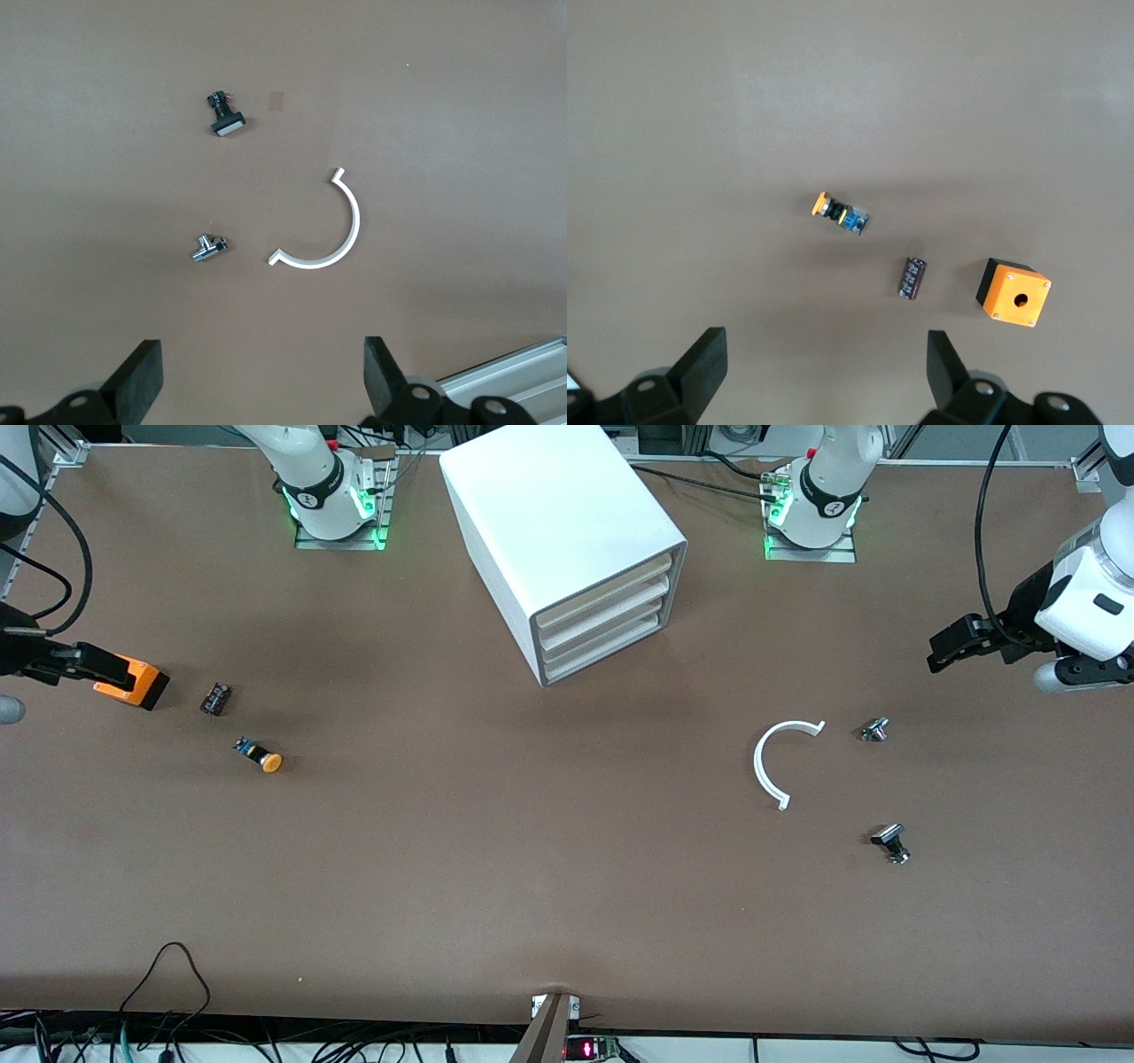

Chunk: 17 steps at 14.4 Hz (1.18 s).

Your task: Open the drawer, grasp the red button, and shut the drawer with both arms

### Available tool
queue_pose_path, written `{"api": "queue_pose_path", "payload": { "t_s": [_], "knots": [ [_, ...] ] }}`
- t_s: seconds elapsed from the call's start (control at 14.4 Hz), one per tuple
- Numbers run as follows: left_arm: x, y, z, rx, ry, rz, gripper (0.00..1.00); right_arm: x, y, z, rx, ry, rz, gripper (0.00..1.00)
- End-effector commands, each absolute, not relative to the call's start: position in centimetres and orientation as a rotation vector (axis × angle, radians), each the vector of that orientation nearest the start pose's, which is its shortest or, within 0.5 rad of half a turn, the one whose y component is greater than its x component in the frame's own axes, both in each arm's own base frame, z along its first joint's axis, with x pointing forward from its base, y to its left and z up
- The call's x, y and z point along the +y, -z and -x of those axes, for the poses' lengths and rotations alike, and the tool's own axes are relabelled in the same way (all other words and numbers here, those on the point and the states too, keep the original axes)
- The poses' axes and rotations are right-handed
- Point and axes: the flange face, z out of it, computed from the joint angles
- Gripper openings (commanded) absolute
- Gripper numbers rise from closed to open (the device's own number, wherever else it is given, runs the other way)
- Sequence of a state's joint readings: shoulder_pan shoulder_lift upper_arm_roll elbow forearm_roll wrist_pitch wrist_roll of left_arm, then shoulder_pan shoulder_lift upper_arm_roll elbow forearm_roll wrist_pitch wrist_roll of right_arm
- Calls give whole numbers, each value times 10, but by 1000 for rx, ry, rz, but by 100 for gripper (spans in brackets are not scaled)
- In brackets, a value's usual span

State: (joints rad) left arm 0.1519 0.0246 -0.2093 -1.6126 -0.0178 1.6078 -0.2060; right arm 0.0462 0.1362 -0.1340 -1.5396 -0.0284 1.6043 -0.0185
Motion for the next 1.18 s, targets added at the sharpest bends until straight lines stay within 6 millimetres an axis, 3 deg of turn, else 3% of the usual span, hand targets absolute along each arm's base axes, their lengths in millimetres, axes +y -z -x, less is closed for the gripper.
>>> {"api": "queue_pose_path", "payload": {
  "t_s": [0.0,0.48,1.11],
  "knots": [
    [-38,-600,-555,-185,-103,3134,100,-50,-574,-583,108,-119,3158,100],
    [-39,-601,-561,-168,-111,3128,100,-50,-560,-562,114,-57,3152,100],
    [-42,-598,-566,-158,-122,3129,100,-40,-556,-562,87,-73,3152,100]
  ]
}}
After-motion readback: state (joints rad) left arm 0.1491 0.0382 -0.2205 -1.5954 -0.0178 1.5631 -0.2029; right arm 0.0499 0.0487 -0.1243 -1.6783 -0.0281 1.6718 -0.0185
